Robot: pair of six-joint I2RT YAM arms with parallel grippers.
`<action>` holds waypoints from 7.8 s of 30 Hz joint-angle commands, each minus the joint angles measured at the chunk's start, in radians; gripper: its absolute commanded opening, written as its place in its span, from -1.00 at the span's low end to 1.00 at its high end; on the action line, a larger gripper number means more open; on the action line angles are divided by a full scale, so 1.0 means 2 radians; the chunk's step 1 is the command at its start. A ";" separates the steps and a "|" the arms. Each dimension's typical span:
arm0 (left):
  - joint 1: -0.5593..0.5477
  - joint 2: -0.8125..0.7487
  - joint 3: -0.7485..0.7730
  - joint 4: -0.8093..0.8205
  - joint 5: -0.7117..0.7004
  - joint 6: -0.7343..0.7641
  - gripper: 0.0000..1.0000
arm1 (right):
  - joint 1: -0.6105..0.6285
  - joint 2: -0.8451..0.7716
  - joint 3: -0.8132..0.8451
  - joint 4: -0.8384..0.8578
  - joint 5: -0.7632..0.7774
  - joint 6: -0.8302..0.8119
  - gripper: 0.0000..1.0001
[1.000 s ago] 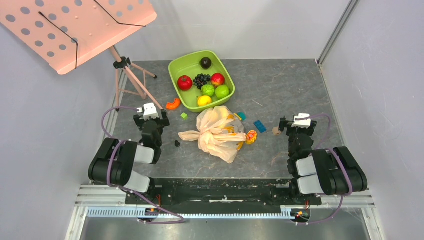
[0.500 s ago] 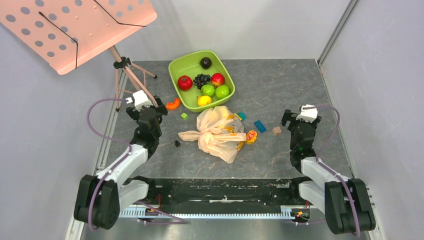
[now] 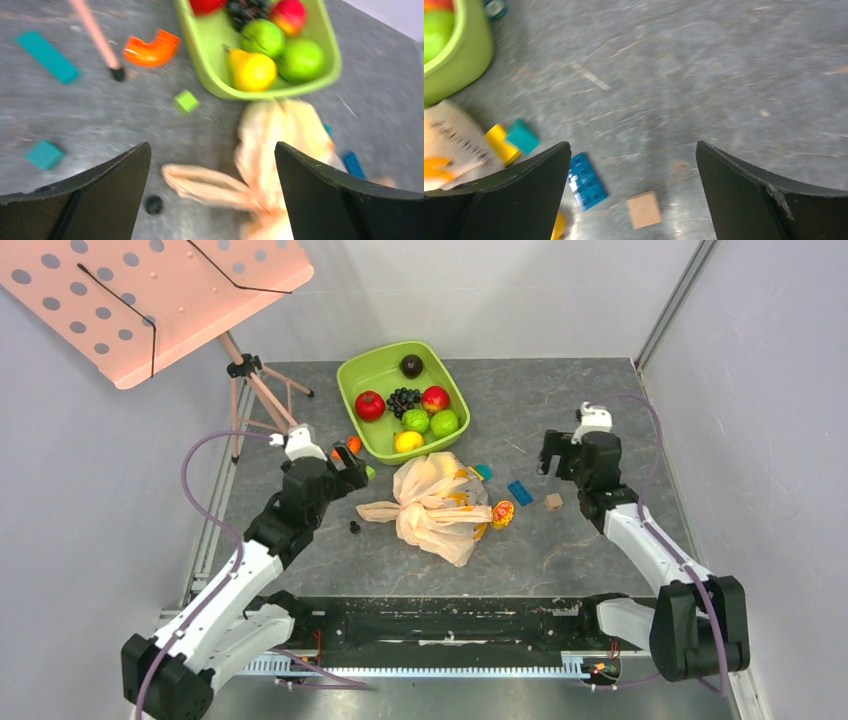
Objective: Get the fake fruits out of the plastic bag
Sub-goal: Adjust the plastic bag at the center of the board, then untie the plastic bag at the center of the board.
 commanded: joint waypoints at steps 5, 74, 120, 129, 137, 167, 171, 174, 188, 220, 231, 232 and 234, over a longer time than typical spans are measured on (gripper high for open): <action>-0.159 -0.045 -0.032 -0.033 0.011 -0.067 0.93 | 0.086 0.015 0.065 -0.097 -0.075 0.031 0.98; -0.285 0.139 0.220 -0.089 0.339 0.619 -0.96 | 0.105 -0.185 0.018 -0.020 -0.299 -0.161 0.96; -0.241 0.191 0.188 -0.210 0.308 0.748 -0.96 | 0.158 0.049 0.069 -0.043 -0.597 -0.414 0.89; -0.241 0.188 0.183 -0.197 0.306 0.750 -0.96 | 0.158 0.115 0.108 -0.065 -0.634 -0.428 0.84; -0.241 0.190 0.182 -0.187 0.306 0.753 -0.96 | 0.167 0.172 0.141 -0.092 -0.649 -0.444 0.77; -0.236 0.157 0.156 -0.115 0.254 0.691 -0.96 | 0.181 0.127 0.147 -0.075 -0.542 -0.363 -1.00; -0.235 0.127 0.137 -0.064 0.236 0.663 -0.96 | 0.181 0.071 0.107 0.049 -0.463 -0.255 -1.00; -0.230 0.113 0.132 -0.029 0.212 0.612 -0.96 | 0.181 0.041 0.090 0.094 -0.418 -0.200 -1.00; -0.227 0.098 0.101 0.060 0.113 0.400 -0.96 | 0.181 -0.062 0.009 0.160 -0.207 0.003 -1.00; -0.228 0.006 -0.018 0.131 0.233 0.350 0.39 | 0.180 -0.194 -0.165 0.187 -0.047 0.224 -1.00; -0.249 0.057 0.096 0.039 0.289 0.526 0.41 | 0.181 -0.163 -0.139 0.172 -0.112 0.171 -1.00; -0.257 0.068 0.106 0.037 0.283 0.543 0.41 | 0.181 -0.163 -0.139 0.171 -0.114 0.168 -1.00; -0.269 0.093 0.120 0.034 0.262 0.572 0.41 | 0.181 -0.164 -0.138 0.169 -0.115 0.162 -1.00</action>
